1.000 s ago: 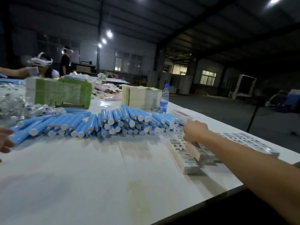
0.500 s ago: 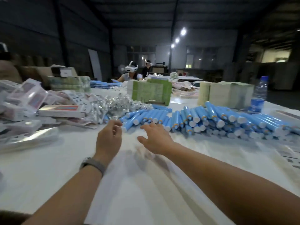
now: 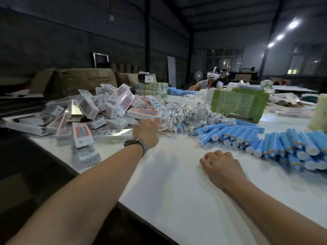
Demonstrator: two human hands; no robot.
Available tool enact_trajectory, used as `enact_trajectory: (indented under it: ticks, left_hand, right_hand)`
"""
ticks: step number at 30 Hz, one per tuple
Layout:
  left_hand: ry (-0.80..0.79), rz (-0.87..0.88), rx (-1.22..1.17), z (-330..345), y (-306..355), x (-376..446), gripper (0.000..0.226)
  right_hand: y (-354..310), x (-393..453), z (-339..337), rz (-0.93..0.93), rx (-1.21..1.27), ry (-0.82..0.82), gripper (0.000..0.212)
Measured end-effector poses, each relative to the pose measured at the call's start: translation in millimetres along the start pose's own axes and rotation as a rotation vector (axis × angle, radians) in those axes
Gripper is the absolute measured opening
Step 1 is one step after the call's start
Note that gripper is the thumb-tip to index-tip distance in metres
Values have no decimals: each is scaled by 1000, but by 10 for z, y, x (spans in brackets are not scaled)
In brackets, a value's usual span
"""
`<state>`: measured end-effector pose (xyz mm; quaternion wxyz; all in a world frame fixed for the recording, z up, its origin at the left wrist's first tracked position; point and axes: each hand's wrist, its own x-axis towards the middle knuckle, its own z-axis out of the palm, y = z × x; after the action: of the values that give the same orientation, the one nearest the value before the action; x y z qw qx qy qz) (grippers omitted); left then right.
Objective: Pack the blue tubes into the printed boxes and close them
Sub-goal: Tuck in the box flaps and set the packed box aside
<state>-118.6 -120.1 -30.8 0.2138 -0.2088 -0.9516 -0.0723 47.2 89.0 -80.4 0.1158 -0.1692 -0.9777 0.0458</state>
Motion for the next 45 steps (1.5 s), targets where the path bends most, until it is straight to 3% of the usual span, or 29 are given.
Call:
enact_trajectory:
  ticks: [3,5,9,12,14,17,19,21,23,26,27,29,32,34,36,38,42,45]
  left_hand:
    - [-237,-69,110,66,-585,89,66]
    - [-305,-105,107,83,-764,106,68]
    - [-266,16,243,-5,-715,82,44]
    - [-123,162,142,-211,-371,75,34]
    - [96,242,-118,-368,-2,59,48]
    - [408,266,-786,-580,546,-99,53]
    - [317,170,-1329,-558,810,-267,54]
    - [86,39,-1652,-389,975,-447,55]
    - [-98,19,-1634,-178,1034,-580,52]
    - [-99,67,-1496,48,1024,-629,43]
    - [-67,76,-1471,68,1020,-620,42]
    - [-34,100,-1435,75,1031,-635,39]
    - [-72,97,-1340,101,1037,-679,46]
    - [-202,129,-1327,132,1003,-684,51]
    - [-429,222,-1333,144,992,-694,46]
    - [-431,388,-1232,142,1018,-714,43]
    - [-290,394,-1297,122,1113,-768,59]
    - [-216,357,-1294,209,1100,-720,53]
  right_hand:
    - [-23,-5,-1,-5,-2,3,43]
    - [-27,-3,-13,-6,0,1,44]
    - [-25,-15,-25,-1,-5,4,44]
    - [-29,-21,-14,-5,-10,2,44]
    - [-40,-23,-16,-2,-15,5,43]
    - [-47,-31,9,2,11,40,45]
    - [-39,-36,30,13,56,77,52]
    - [-27,-35,7,27,161,78,62]
    - [9,-32,-35,-46,174,58,60]
    - [64,-64,-66,-175,135,49,62]
    - [85,-80,-84,-161,247,52,64]
    - [98,-122,-132,-53,705,59,65]
    - [73,-168,-184,-10,1116,108,37]
    - [69,-185,-213,-26,1255,121,44]
    - [66,-185,-217,14,1459,79,48]
    - [50,-198,-226,41,1614,44,40]
    - [19,-197,-169,-40,1544,135,43]
    - [29,-194,-143,-66,1456,163,37]
